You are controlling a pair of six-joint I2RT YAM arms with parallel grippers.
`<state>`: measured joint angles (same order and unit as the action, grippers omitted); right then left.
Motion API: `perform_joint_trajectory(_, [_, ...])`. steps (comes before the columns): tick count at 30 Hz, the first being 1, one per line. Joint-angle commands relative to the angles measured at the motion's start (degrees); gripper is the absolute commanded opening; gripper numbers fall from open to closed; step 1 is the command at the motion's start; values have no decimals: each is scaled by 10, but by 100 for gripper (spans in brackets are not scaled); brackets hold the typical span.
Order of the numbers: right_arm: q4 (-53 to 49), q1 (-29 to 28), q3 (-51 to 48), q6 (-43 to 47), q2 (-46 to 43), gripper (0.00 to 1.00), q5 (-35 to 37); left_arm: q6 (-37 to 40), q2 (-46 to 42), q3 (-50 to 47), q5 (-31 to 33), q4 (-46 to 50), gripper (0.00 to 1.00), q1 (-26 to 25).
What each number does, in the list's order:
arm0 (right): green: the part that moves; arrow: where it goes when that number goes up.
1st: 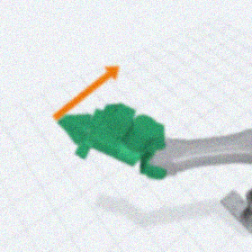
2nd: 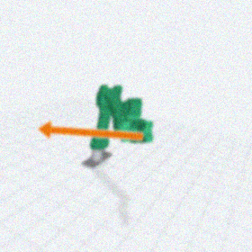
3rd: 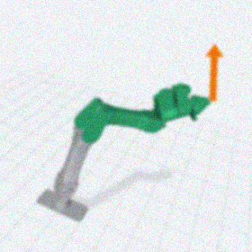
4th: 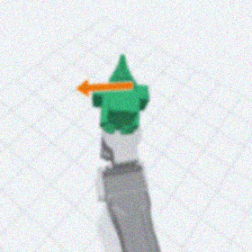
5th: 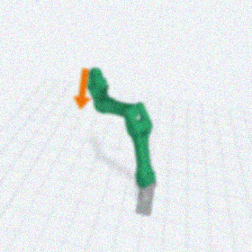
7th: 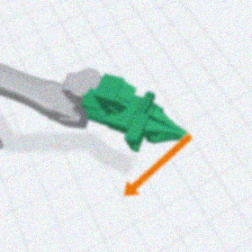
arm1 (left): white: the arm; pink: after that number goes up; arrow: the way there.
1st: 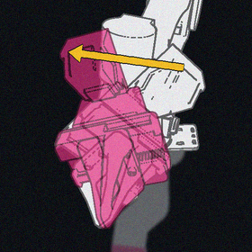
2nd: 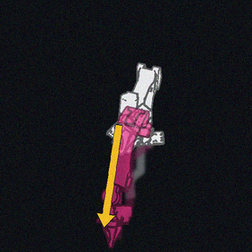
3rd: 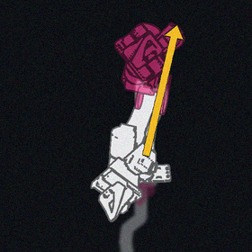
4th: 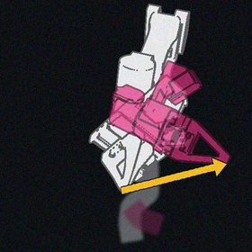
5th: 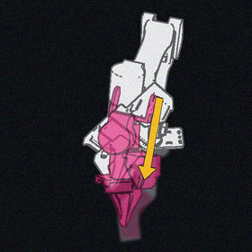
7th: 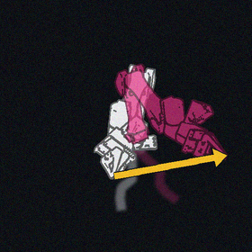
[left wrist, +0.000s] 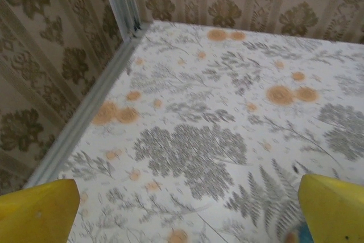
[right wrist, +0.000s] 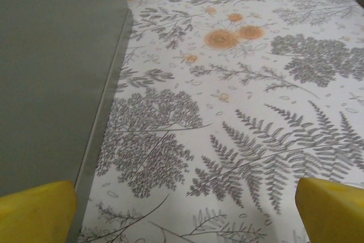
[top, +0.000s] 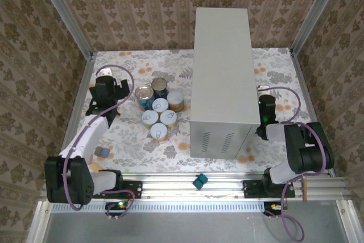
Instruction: Place and organize the canned foods onto the counter
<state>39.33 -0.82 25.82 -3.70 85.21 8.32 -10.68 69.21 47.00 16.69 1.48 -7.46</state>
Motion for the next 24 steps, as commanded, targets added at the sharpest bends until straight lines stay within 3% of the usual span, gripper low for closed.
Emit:
perform_joint_trajectory(1, [-181, 10, 92, -44, -50, 100, 54, -52, -13, 45, -74, 159, 100, -6])
perform_joint_trajectory(5, [-361, 17, 181, -51, -129, 100, 77, -38, 2, 104, -154, 250, 100, -15])
perform_joint_trajectory(12, [-629, 22, 335, -106, -209, 100, 71, -2, 66, 210, -204, 375, 100, -57])
perform_joint_trajectory(17, [-732, 21, 413, -109, -254, 100, 0, 11, 141, 281, -169, 445, 100, -104])
perform_joint_trajectory(24, [-859, -9, 550, -59, -280, 100, -169, 12, 192, 318, -74, 471, 100, -165])
